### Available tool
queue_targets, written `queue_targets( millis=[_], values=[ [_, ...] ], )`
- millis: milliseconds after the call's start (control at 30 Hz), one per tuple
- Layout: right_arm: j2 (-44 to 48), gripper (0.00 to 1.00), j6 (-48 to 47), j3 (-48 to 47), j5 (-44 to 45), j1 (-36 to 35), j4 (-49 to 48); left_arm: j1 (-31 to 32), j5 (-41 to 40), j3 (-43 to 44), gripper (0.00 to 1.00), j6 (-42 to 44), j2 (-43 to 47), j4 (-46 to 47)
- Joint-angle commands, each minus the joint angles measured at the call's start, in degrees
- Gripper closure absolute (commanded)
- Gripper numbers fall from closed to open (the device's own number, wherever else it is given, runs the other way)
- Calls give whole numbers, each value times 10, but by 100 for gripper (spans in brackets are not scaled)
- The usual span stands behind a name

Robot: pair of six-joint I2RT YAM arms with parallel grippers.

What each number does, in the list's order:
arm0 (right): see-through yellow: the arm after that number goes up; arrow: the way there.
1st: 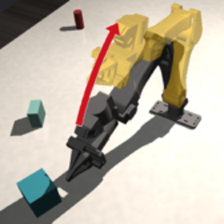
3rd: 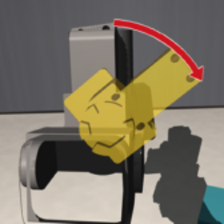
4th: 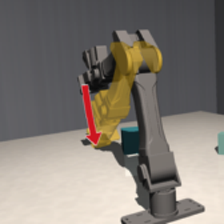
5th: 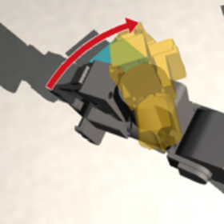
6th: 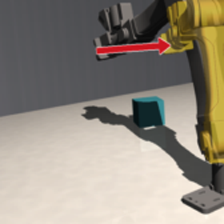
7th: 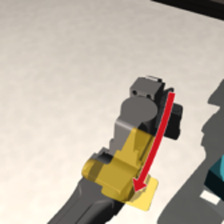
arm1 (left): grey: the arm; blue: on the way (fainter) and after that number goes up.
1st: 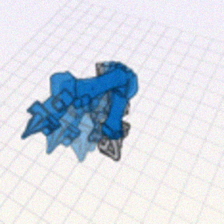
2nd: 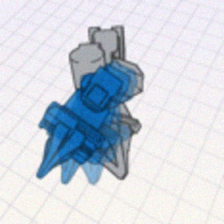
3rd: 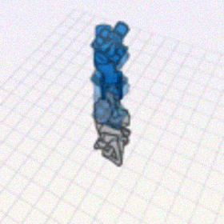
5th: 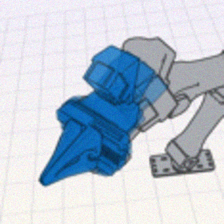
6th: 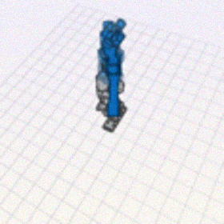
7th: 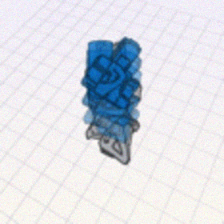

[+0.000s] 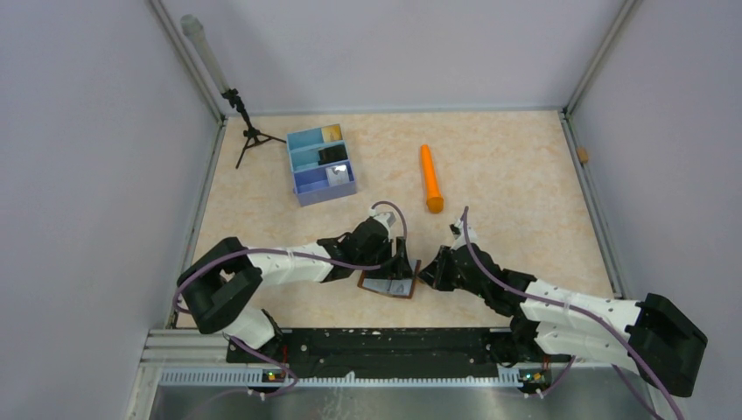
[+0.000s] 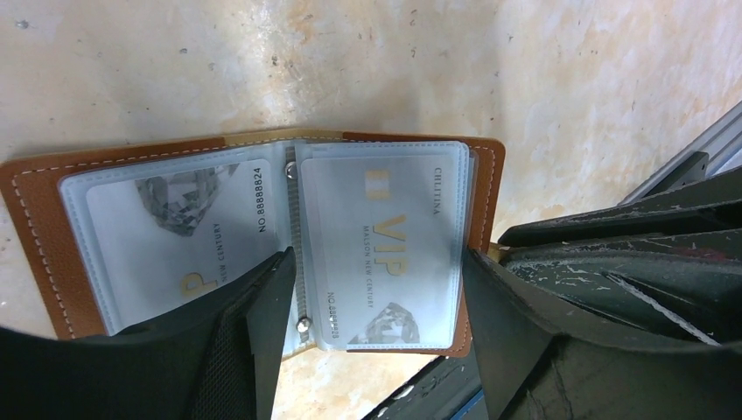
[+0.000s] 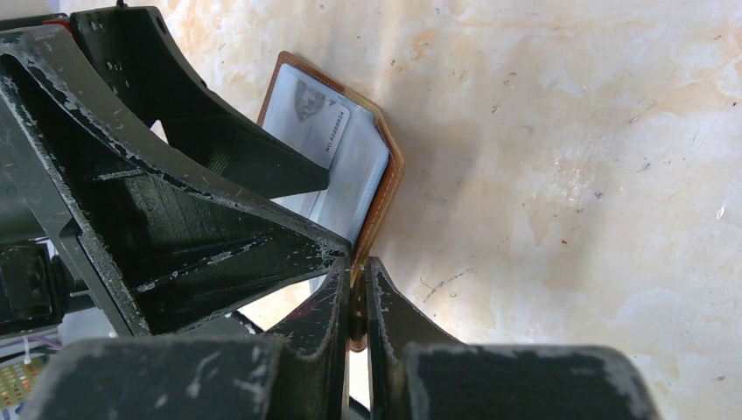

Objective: Put the credit cards into the card holder
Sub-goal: Turn over the card slot in the card holder.

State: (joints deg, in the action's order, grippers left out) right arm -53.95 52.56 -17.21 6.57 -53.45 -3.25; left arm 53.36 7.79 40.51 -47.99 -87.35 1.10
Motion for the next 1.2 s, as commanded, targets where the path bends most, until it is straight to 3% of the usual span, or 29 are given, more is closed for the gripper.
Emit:
queue_targets(
  millis=[0,533,1167],
  values=[
    [12,100,-4,1,8,3,-18,2,-27,13,26,16,20,-36],
    [11,100,-5,5,6,4,-22,2,-51,12,32,25,47,-66],
    [8,100,-3,6,7,3,-21,2,-50,-17,20,48,77,-48]
  ],
)
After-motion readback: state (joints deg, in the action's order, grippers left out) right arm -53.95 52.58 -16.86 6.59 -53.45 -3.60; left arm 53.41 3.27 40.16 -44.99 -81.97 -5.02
